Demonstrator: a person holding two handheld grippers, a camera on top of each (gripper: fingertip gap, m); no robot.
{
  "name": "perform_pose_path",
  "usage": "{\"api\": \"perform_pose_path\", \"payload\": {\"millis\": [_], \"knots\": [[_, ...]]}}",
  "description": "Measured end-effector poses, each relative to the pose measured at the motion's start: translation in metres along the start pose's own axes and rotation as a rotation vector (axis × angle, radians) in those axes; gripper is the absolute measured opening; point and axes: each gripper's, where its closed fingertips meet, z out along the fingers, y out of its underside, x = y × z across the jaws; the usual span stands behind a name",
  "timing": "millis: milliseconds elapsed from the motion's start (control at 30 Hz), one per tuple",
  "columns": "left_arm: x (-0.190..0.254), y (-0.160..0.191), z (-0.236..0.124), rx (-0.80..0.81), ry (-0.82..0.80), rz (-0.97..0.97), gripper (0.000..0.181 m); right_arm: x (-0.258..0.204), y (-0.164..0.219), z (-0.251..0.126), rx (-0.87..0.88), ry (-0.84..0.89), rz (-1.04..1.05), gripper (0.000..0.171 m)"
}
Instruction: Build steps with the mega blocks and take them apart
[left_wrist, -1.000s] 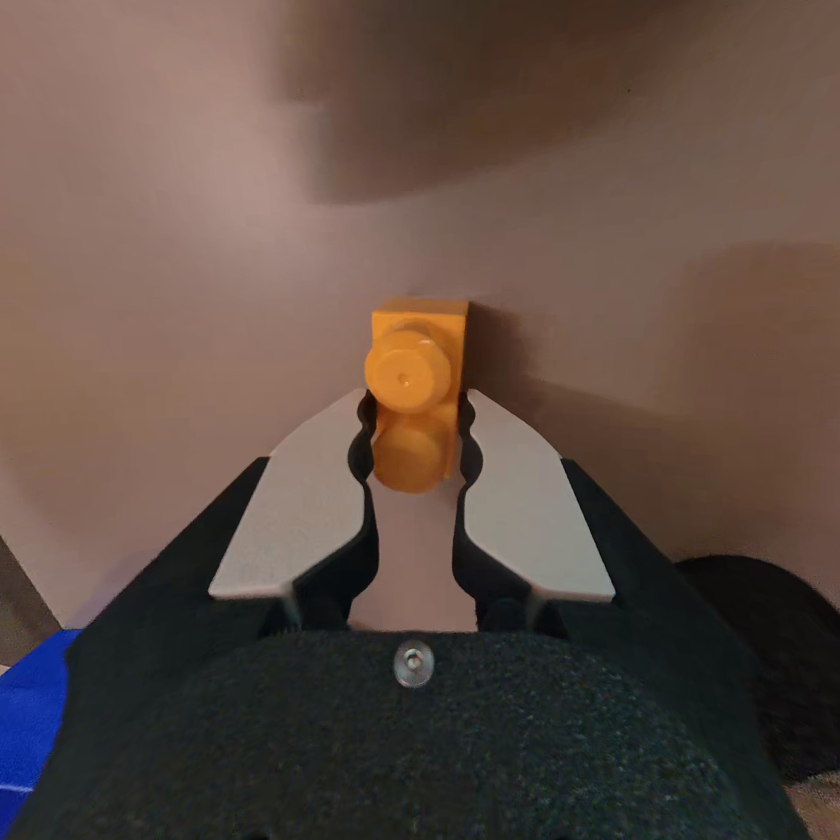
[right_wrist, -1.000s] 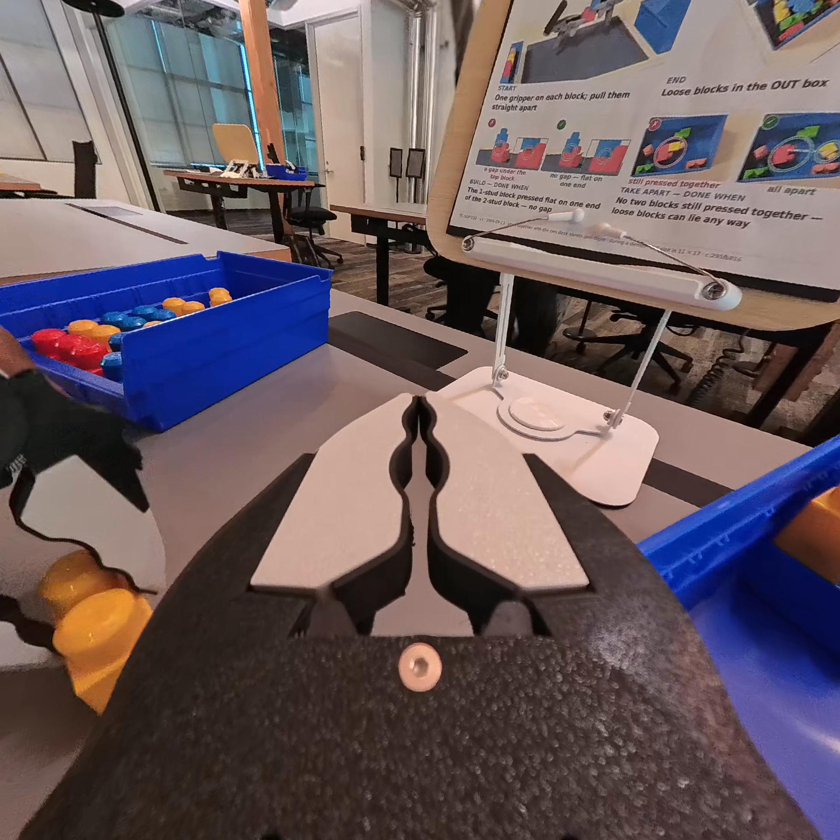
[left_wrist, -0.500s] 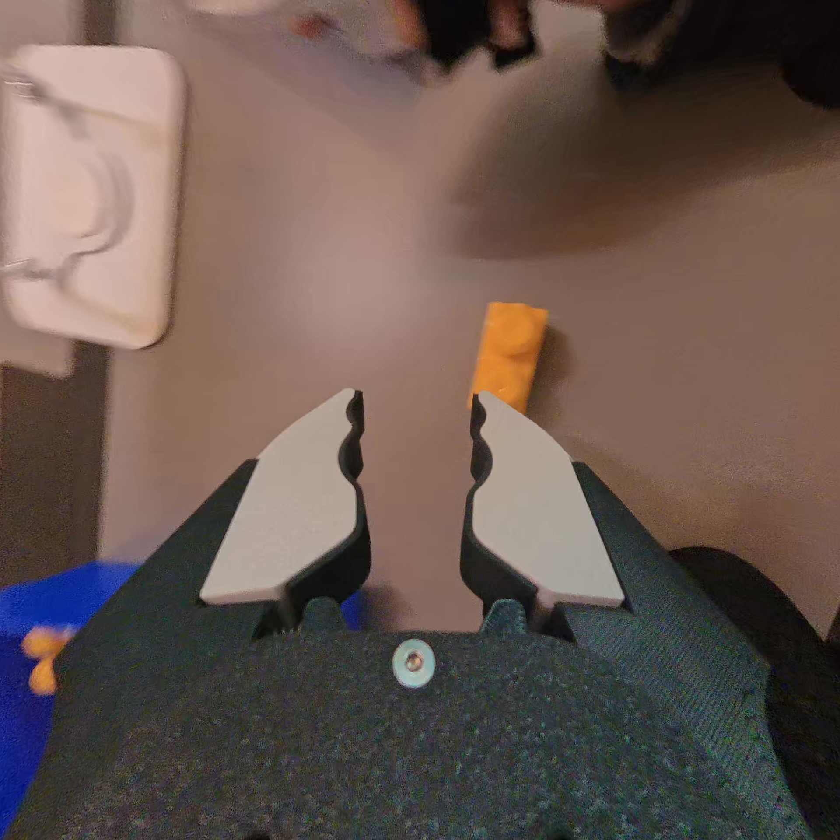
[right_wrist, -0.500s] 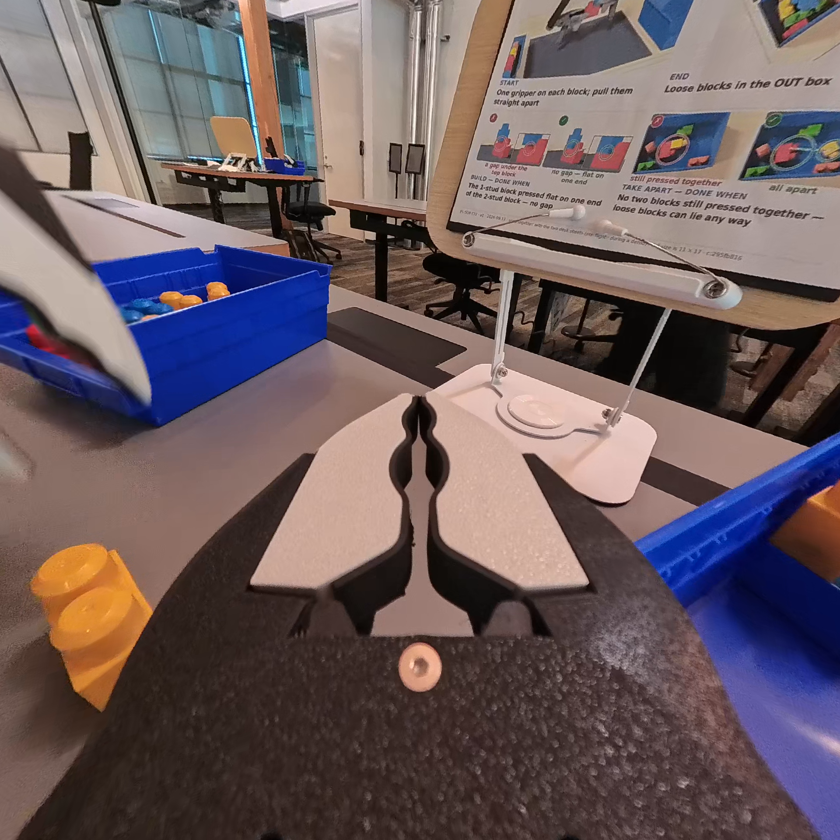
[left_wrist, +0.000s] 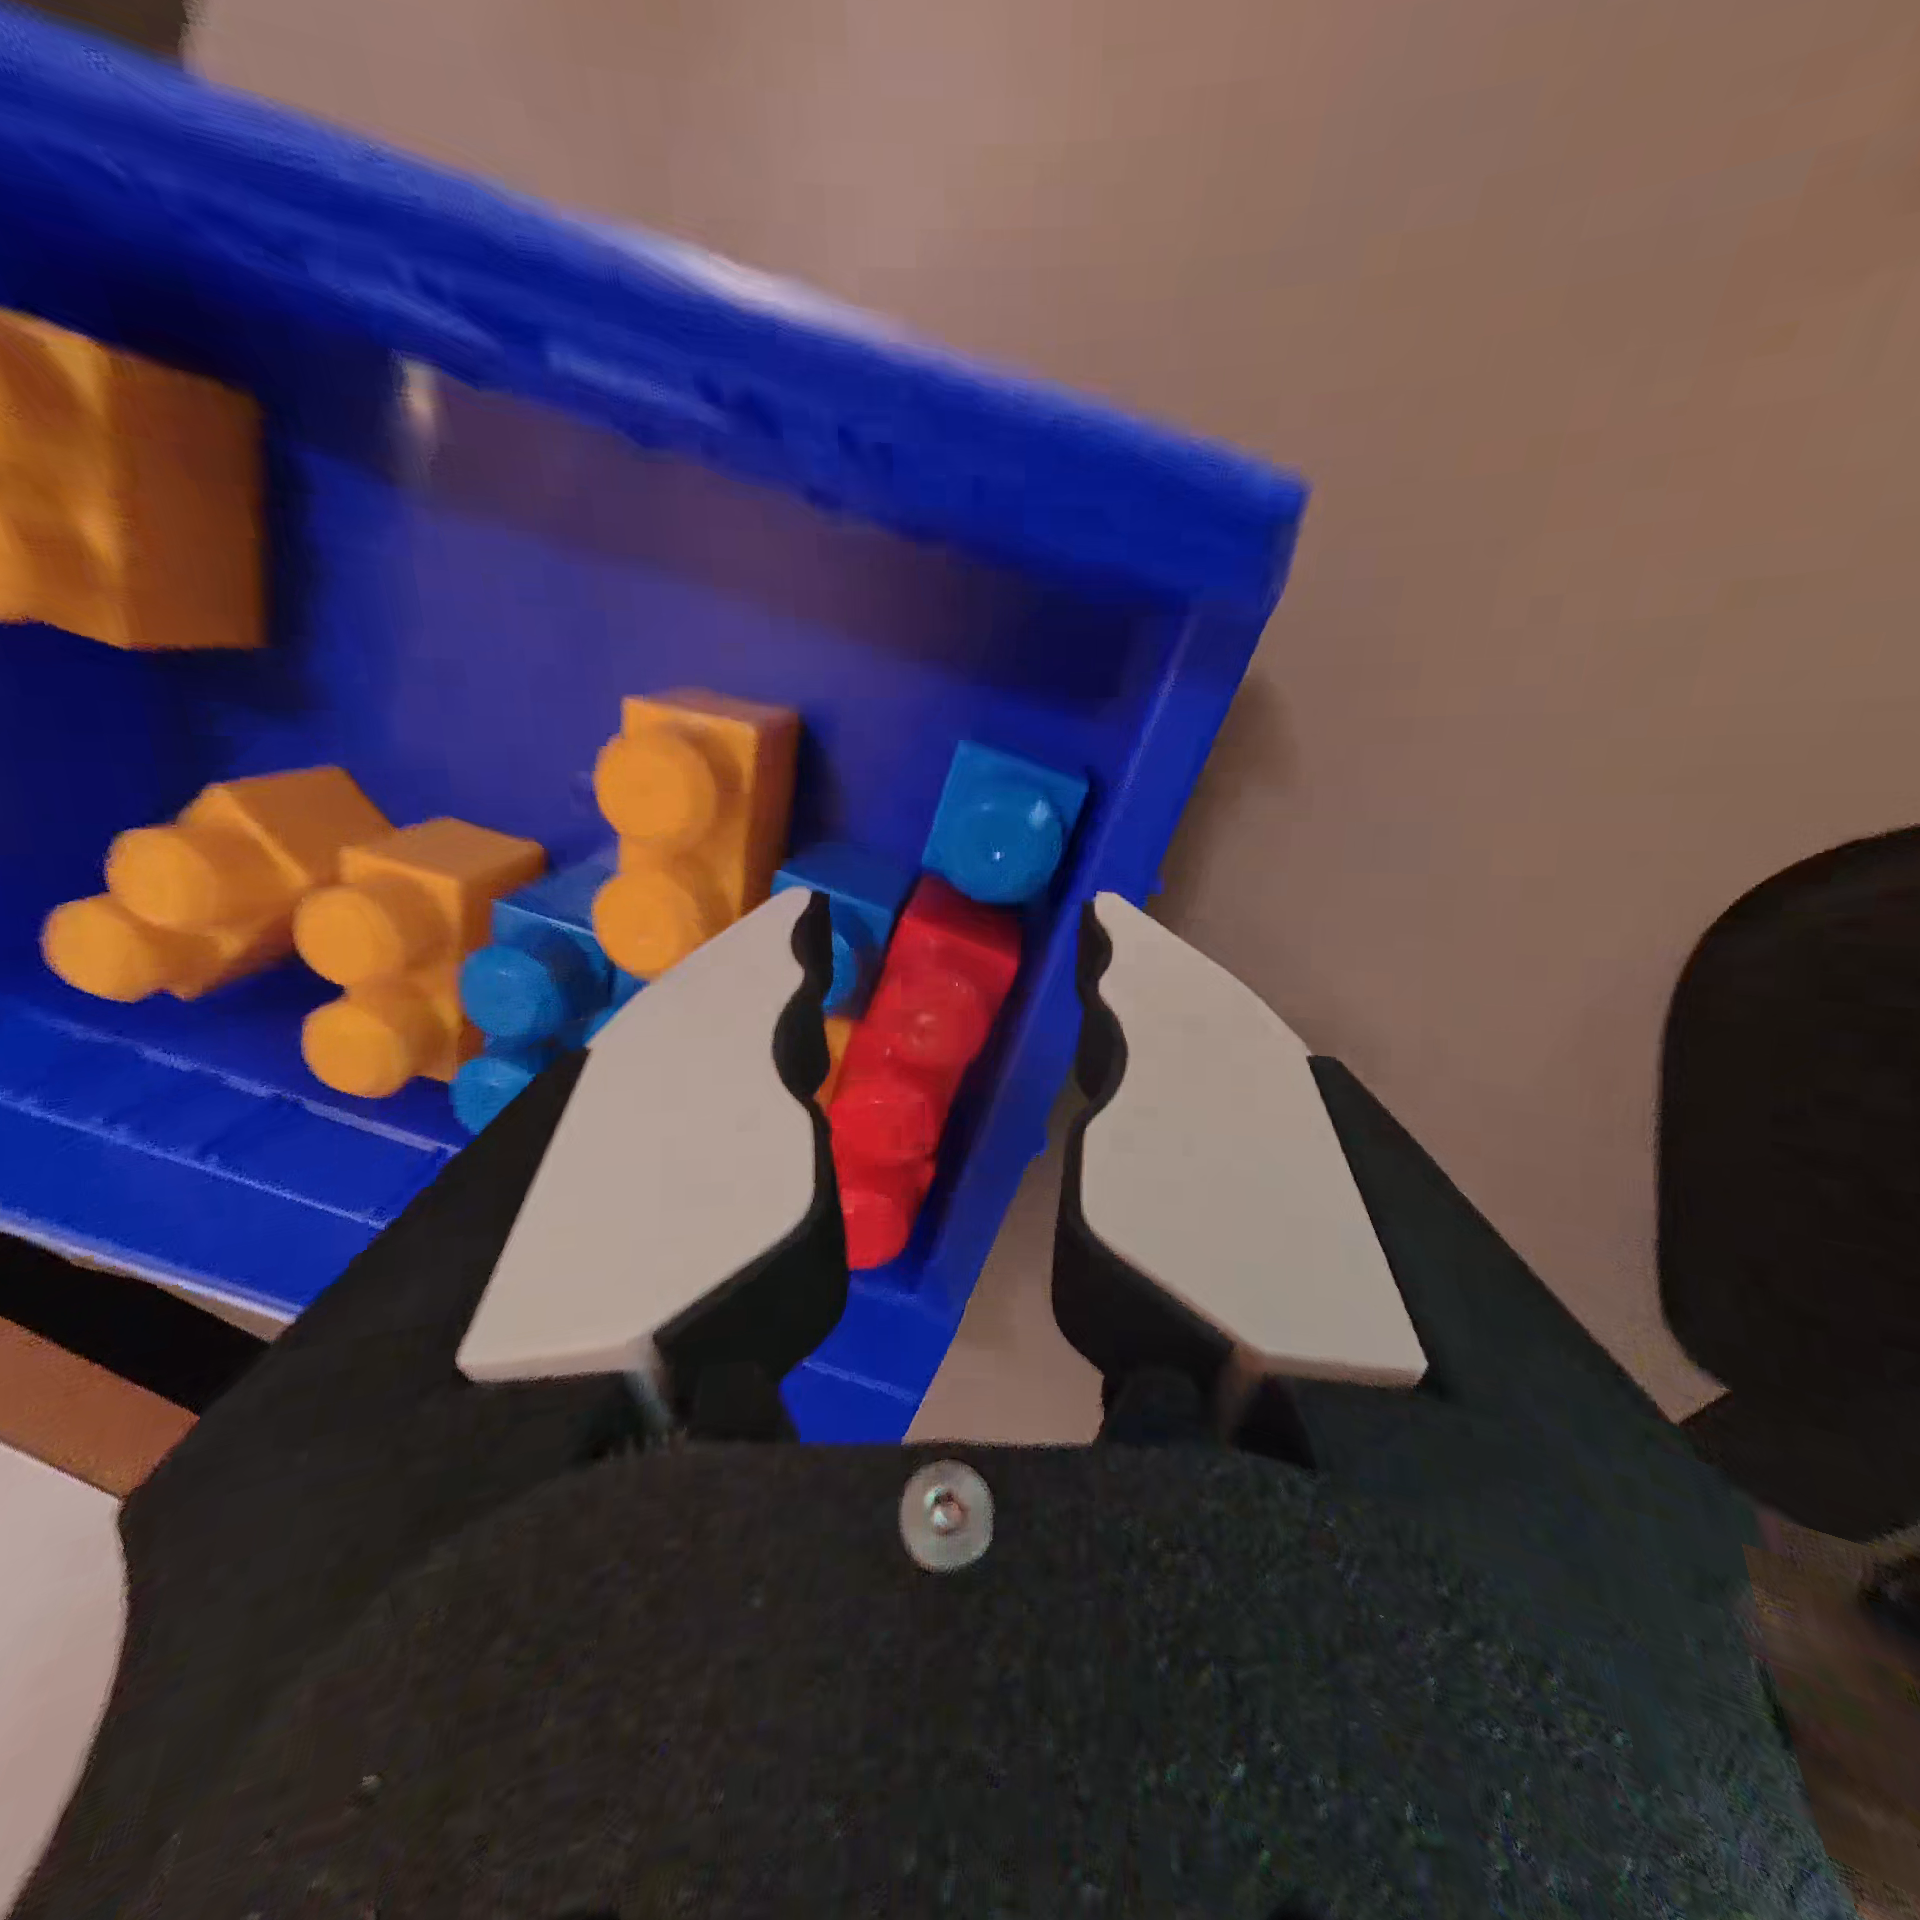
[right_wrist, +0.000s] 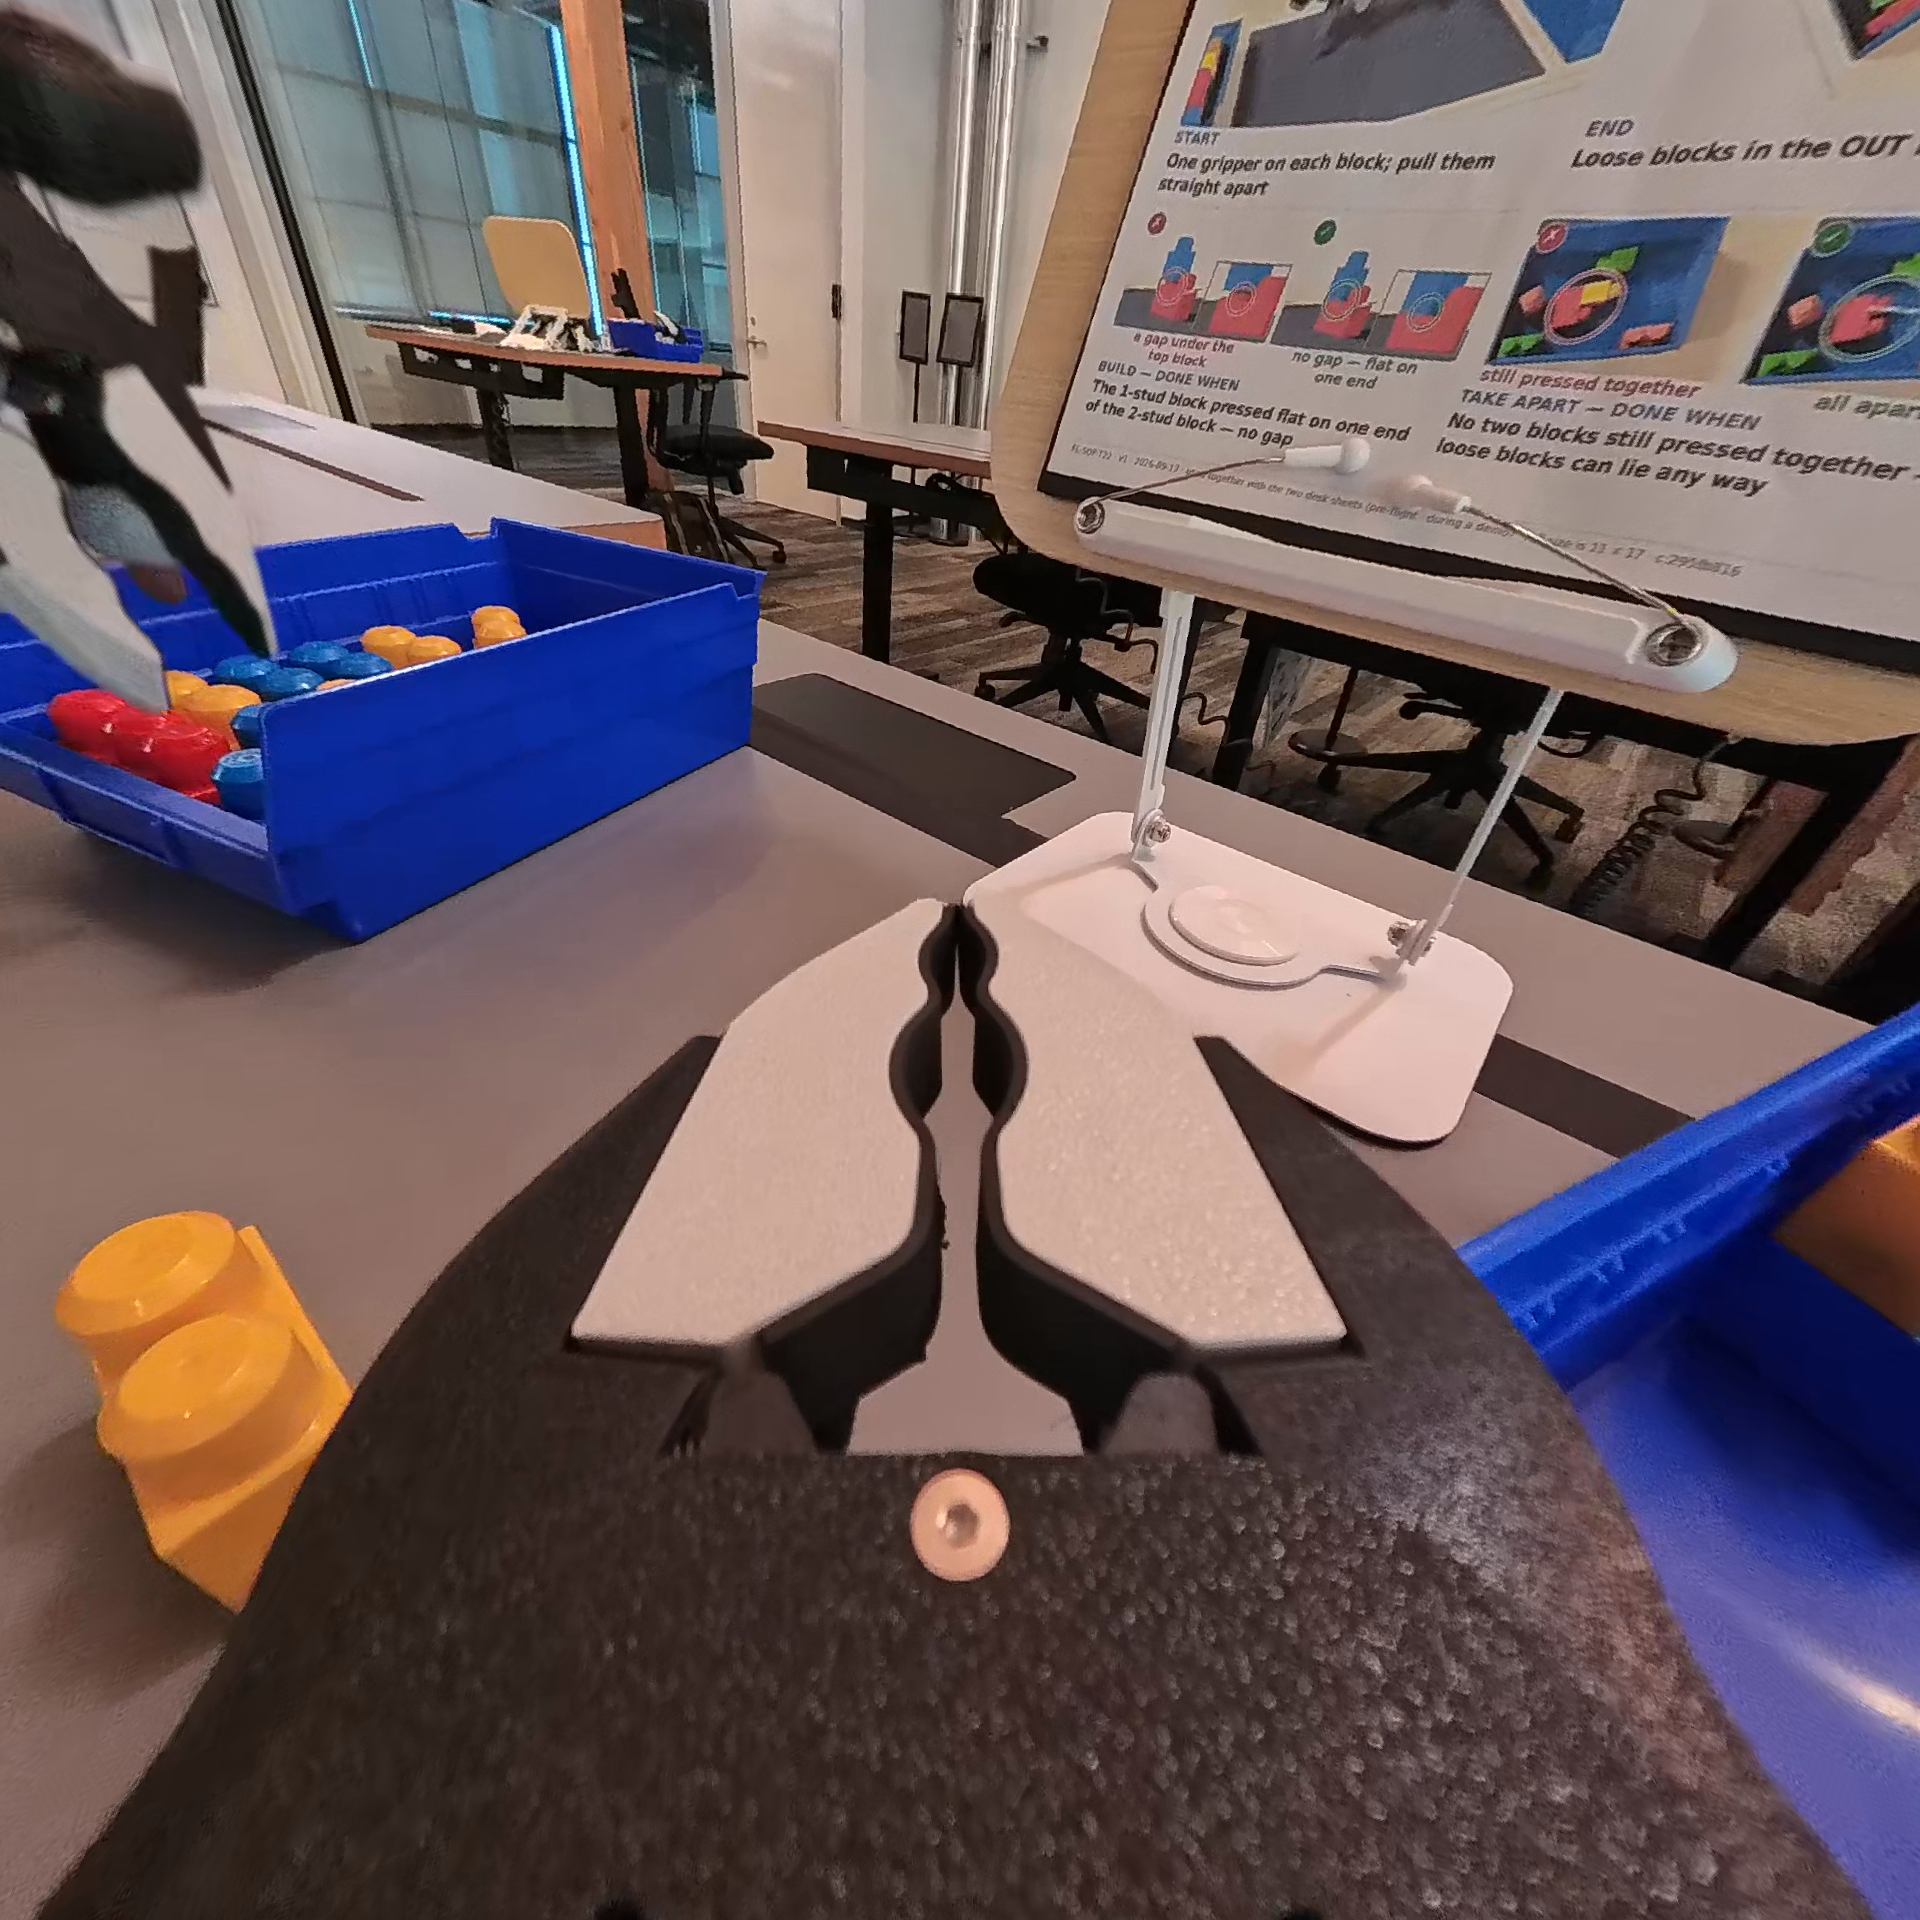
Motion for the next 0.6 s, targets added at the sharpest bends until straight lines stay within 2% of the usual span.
{"api": "perform_pose_path", "payload": {"millis": [33,167,267,333,367,600], "knots": [[0.000,0.007,0.009,-0.031,0.009,-0.004,0.046,0.000,0.000,0.000,-0.002,-0.001,-0.001,0.000],[0.004,0.009,0.031,-0.059,0.050,-0.007,0.047,-0.002,0.002,0.001,-0.009,-0.009,-0.003,0.000],[0.004,-0.002,0.035,-0.034,0.053,0.008,0.041,-0.003,0.003,0.001,-0.014,-0.013,-0.011,0.000],[0.007,-0.001,0.040,-0.066,0.063,0.034,0.028,-0.003,0.003,0.001,-0.014,-0.014,-0.014,0.000],[0.007,-0.001,0.042,-0.083,0.056,0.044,0.029,-0.003,0.003,0.001,-0.015,-0.015,-0.015,0.000],[0.001,-0.002,0.030,-0.109,0.007,0.061,0.028,-0.003,0.003,0.001,-0.013,-0.017,-0.015,0.000]]}}
